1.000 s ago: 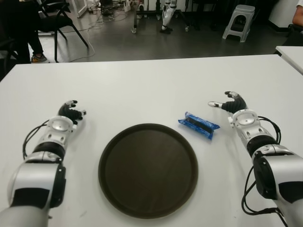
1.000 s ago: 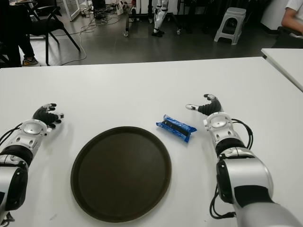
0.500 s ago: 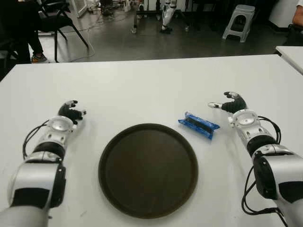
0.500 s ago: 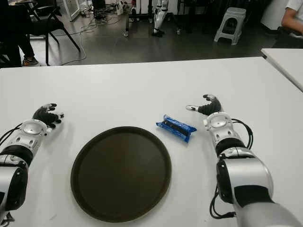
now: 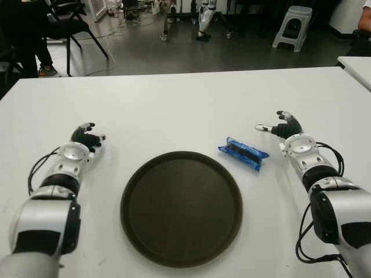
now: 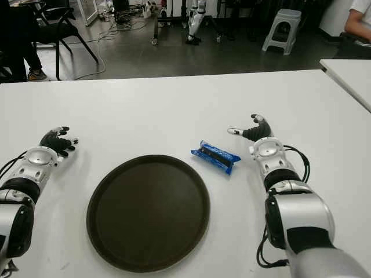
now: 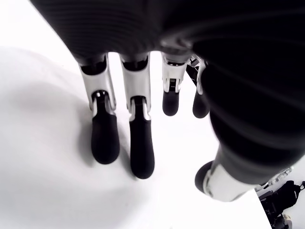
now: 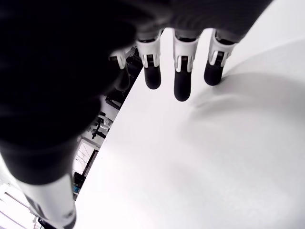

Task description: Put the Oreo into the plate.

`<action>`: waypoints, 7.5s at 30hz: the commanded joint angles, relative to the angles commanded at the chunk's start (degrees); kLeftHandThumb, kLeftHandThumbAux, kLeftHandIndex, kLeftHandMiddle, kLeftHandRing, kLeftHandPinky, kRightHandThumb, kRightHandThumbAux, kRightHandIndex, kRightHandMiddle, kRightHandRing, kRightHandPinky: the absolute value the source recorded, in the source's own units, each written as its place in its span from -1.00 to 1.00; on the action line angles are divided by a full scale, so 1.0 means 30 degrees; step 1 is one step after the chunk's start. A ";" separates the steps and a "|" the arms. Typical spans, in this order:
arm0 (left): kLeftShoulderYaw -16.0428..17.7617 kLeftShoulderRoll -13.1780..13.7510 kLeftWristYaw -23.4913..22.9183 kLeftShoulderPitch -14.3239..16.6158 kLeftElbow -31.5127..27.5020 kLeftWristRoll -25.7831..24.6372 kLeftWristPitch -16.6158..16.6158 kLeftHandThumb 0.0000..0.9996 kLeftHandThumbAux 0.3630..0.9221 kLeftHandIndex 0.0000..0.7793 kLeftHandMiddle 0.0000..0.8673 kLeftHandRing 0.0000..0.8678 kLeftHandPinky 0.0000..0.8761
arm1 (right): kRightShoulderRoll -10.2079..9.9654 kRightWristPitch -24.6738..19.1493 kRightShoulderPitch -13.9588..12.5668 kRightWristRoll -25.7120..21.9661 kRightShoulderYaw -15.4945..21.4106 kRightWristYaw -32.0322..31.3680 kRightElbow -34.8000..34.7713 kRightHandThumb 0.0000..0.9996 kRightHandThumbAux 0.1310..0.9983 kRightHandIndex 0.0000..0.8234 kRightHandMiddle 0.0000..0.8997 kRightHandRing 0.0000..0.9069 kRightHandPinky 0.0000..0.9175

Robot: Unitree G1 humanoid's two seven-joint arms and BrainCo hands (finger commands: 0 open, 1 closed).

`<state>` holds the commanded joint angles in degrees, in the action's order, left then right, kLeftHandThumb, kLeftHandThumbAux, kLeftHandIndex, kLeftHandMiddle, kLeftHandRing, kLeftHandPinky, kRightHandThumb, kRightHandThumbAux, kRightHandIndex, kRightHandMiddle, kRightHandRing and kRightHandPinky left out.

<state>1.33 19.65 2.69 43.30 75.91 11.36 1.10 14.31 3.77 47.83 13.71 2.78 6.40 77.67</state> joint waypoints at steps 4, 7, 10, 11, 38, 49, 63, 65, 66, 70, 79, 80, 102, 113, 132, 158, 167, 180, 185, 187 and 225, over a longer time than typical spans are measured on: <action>-0.0230 0.0023 -0.0136 0.0084 -0.0047 0.0183 -0.0129 -0.58 0.46 -0.72 -0.84 -0.70 -0.52 | -0.0003 -0.0024 0.0001 0.0092 -0.0078 0.0162 -0.0002 -1.00 0.44 -0.67 -0.69 -0.61 -0.55; -0.0308 0.0032 -0.0148 0.0054 -0.0045 0.0217 -0.0145 -0.61 0.49 -0.73 -0.84 -0.71 -0.55 | 0.0007 -0.0002 0.0000 0.0105 -0.0095 0.0168 0.0000 -1.00 0.46 -0.72 -0.79 -0.75 -0.71; -0.0363 0.0016 -0.0143 0.0072 -0.0061 0.0248 -0.0186 -0.62 0.51 -0.72 -0.82 -0.71 -0.56 | 0.0012 -0.0019 0.0009 0.0109 -0.0099 0.0177 0.0012 -1.00 0.45 -0.73 -0.83 -0.81 -0.77; -0.0370 0.0012 -0.0142 0.0074 -0.0065 0.0250 -0.0190 -0.61 0.50 -0.72 -0.82 -0.71 -0.56 | 0.0013 -0.0026 0.0010 0.0110 -0.0099 0.0178 0.0015 -1.00 0.45 -0.73 -0.83 -0.81 -0.78; -0.0010 -0.0042 0.0100 0.0014 0.0020 -0.0045 -0.0256 -0.51 0.45 -0.66 -0.81 -0.69 -0.55 | -0.0125 0.1534 -0.0268 -0.0756 0.0790 0.1007 -0.0192 -1.00 0.31 -0.65 -0.70 -0.78 -0.87; -0.0139 -0.0058 0.0221 0.0033 -0.0013 0.0078 -0.0353 -0.59 0.42 -0.70 -0.78 -0.66 -0.53 | -0.0174 0.6236 -0.0769 0.0710 -0.0478 0.2960 -0.0425 -1.00 0.43 -0.66 -0.73 -0.78 -0.88; -0.0254 -0.0046 0.0203 0.0012 -0.0081 0.0125 -0.0472 -0.60 0.36 -0.75 -0.76 -0.64 -0.53 | 0.0158 0.7112 -0.0888 0.2175 -0.1963 0.4309 -0.0274 -1.00 0.22 -0.71 -0.77 -0.75 -0.85; -0.0239 -0.0045 0.0191 0.0031 -0.0070 0.0102 -0.0528 -0.60 0.36 -0.73 -0.76 -0.64 -0.53 | 0.0086 0.7222 -0.0879 0.1963 -0.1821 0.4140 -0.0299 -1.00 0.23 -0.70 -0.77 -0.76 -0.84; -0.0236 -0.0046 0.0193 0.0037 -0.0066 0.0097 -0.0550 -0.60 0.37 -0.73 -0.76 -0.65 -0.53 | 0.0051 0.7270 -0.0868 0.1861 -0.1756 0.4054 -0.0312 -1.00 0.23 -0.70 -0.77 -0.76 -0.84; -0.0294 -0.0039 0.0225 0.0043 -0.0035 0.0161 -0.0618 -0.62 0.40 -0.72 -0.77 -0.66 -0.56 | -0.0059 0.7673 -0.0789 0.1531 -0.1559 0.3626 -0.0490 -1.00 0.27 -0.70 -0.77 -0.77 -0.84; -0.0397 -0.0097 0.0373 0.0004 -0.0058 0.0219 -0.0452 -0.60 0.38 -0.74 -0.77 -0.67 -0.59 | 0.0024 0.8257 -0.0686 0.1542 -0.1744 0.3232 -0.0731 -1.00 0.21 -0.79 -0.83 -0.87 -0.91; -0.0400 -0.0112 0.0406 0.0004 -0.0062 0.0216 -0.0447 -0.60 0.38 -0.74 -0.77 -0.67 -0.59 | 0.0075 0.8342 -0.0720 0.1563 -0.1786 0.3117 -0.0760 -1.00 0.21 -0.79 -0.84 -0.87 -0.92; -0.0286 -0.0386 0.0298 0.0207 -0.0124 -0.0078 -0.0727 -0.70 0.43 -0.77 -0.74 -0.64 -0.61 | 0.1298 0.8064 -0.1919 0.3285 -0.4265 0.2416 -0.4643 -1.00 0.28 -0.89 -0.86 -0.89 -0.93; -0.0537 -0.0402 0.0427 0.0297 -0.0117 0.0221 -0.0820 -0.72 0.47 -0.72 -0.68 -0.60 -0.56 | 0.2148 0.0185 -0.4882 0.5398 -0.5412 -0.1793 -1.5689 -1.00 0.18 -0.89 -0.88 -0.90 -0.97; -0.0285 -0.0422 0.0252 0.0285 -0.0134 -0.0044 -0.0713 -0.63 0.49 -0.74 -0.69 -0.61 -0.58 | 0.2642 -0.4559 -0.6704 0.6687 -0.6003 -0.5234 -2.1364 -1.00 0.07 -0.92 -0.88 -0.95 -1.00; -0.0305 -0.0480 0.0186 0.0353 -0.0157 0.0043 -0.0788 -0.68 0.52 -0.82 -0.73 -0.65 -0.63 | 0.3030 -0.7995 -0.5772 1.0014 -0.8961 -0.9319 -2.2627 -1.00 0.16 -0.91 -0.81 -0.88 -1.00; 0.0022 -0.0506 0.0091 0.0274 -0.0123 -0.0217 -0.0546 -0.65 0.60 -0.80 -0.74 -0.66 -0.64 | 0.2886 -0.8820 -0.5163 1.0878 -0.9667 -1.0137 -2.1907 -1.00 0.18 -0.93 -0.83 -0.89 -1.00; -0.0224 -0.0499 0.0072 0.0377 -0.0130 -0.0001 -0.0801 -0.67 0.57 -0.84 -0.75 -0.70 -0.72 | 0.2701 -0.9236 -0.4636 1.1557 -1.0551 -1.0633 -2.0793 -1.00 0.28 -0.88 -0.80 -0.85 -1.00; -0.0252 -0.0485 0.0043 0.0386 -0.0128 0.0018 -0.0842 -0.65 0.55 -0.86 -0.75 -0.71 -0.74 | 0.2674 -0.9259 -0.4647 1.1538 -1.0598 -1.0762 -2.0767 -1.00 0.27 -0.86 -0.78 -0.84 -1.00; -0.0258 -0.0478 0.0022 0.0379 -0.0123 0.0026 -0.0830 -0.65 0.55 -0.87 -0.76 -0.72 -0.74 | 0.2677 -0.9242 -0.4645 1.1541 -1.0625 -1.0809 -2.0752 -1.00 0.29 -0.86 -0.78 -0.84 -1.00; -0.0235 -0.0417 0.0094 0.0353 -0.0117 -0.0011 -0.0758 -0.66 0.59 -0.85 -0.74 -0.68 -0.66 | 0.3553 -1.0070 -0.6397 1.2947 -1.0766 -1.2765 -2.4258 -1.00 0.29 -0.81 -0.73 -0.79 -0.97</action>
<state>0.63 18.40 2.97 44.36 75.56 11.32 -1.17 24.97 -26.44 28.64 52.55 -29.51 -31.90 4.89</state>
